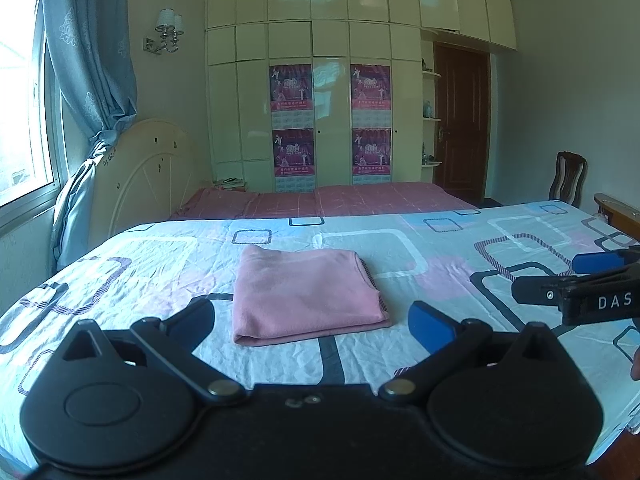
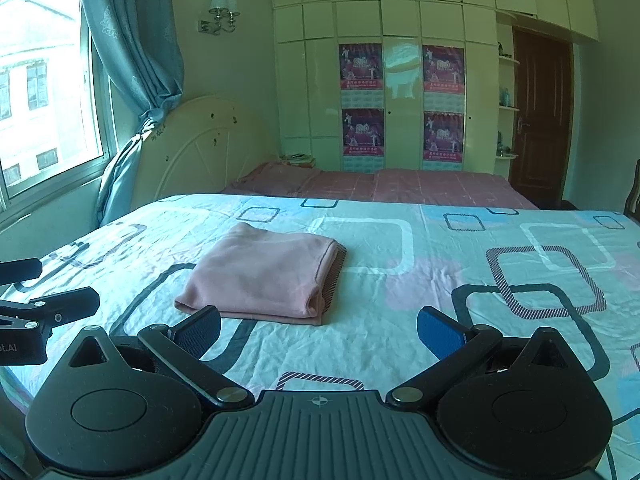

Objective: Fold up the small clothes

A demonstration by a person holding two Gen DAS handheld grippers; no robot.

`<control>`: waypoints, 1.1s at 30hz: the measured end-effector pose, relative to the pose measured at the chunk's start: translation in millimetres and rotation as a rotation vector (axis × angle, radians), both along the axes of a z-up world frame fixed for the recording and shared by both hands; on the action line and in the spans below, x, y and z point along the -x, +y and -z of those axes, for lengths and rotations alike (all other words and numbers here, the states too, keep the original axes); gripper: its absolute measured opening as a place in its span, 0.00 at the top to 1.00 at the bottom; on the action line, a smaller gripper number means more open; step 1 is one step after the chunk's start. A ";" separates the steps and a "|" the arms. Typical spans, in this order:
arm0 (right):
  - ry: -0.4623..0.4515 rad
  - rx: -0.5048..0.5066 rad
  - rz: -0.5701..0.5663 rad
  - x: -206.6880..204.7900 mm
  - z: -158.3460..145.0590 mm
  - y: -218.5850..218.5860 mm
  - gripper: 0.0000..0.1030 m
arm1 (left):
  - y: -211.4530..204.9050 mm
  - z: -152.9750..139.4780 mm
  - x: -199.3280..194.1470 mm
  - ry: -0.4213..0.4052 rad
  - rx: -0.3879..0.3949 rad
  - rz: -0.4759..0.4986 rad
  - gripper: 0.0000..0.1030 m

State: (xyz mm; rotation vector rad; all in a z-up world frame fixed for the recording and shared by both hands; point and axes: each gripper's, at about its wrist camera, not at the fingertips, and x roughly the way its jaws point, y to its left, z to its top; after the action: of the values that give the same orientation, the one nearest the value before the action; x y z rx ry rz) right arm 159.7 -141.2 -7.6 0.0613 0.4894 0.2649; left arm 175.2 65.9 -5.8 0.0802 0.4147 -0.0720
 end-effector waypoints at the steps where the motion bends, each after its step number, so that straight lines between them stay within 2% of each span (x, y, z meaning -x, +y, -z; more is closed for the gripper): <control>1: 0.002 0.000 0.000 0.0 0.1 0.1 0.00 | 0.0 0.0 0.0 -0.001 0.000 -0.001 0.01; 33: 0.003 0.003 -0.012 -5.0 1.3 -1.0 0.00 | -0.9 0.5 -4.6 -0.004 0.007 -0.007 0.01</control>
State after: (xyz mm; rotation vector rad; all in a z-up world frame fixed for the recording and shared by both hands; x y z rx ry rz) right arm 164.7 -142.2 -8.9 0.0563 0.4935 0.2762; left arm 179.8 65.0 -6.3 0.0721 0.4107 -0.0662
